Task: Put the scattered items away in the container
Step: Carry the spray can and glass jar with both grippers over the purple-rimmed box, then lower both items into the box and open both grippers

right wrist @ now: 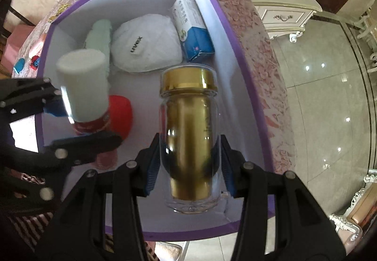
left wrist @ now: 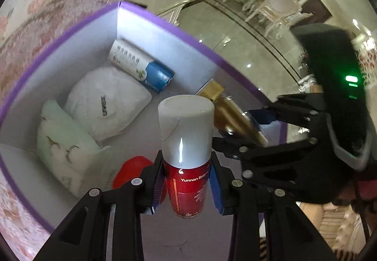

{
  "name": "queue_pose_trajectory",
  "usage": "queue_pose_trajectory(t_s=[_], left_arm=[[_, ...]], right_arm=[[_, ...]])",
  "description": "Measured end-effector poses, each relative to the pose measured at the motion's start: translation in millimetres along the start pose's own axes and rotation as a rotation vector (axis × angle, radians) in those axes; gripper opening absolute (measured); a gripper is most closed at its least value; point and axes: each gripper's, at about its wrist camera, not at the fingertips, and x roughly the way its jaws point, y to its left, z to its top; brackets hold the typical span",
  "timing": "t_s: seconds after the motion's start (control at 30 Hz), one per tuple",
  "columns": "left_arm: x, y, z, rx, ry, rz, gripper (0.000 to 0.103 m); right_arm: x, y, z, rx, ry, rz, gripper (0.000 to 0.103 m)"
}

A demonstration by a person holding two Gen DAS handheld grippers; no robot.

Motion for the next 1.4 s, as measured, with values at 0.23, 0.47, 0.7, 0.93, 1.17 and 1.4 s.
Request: queue_pose_trajectory(t_s=[0.23,0.47,0.7,0.93,1.17,1.4], left_arm=[[20,11,5,-0.098,0.017,-0.026,0.035],[43,22,10,-0.174,0.046,-0.053,0.035],[53,30,11,-0.206,0.041,-0.004,0.036],[58,45,13,-0.26,0.054,-0.007,0.044],[65,52,6,-0.284,0.092,-0.04,0.052],[53,56,1,-0.309,0.048,-0.049,0.056]], right_arm=[[-1,4,4,-0.048,0.013,-0.072,0.048],[1,18,1,-0.144,0.02,-0.183,0.048],[7,29,10,-0.203,0.023,-0.24,0.048],[11,38,17,-0.24,0.019,-0.281,0.048],[14,38,16,-0.263,0.036,-0.284,0.048],[6,26,18,-0.198,-0.002,-0.205,0.048]])
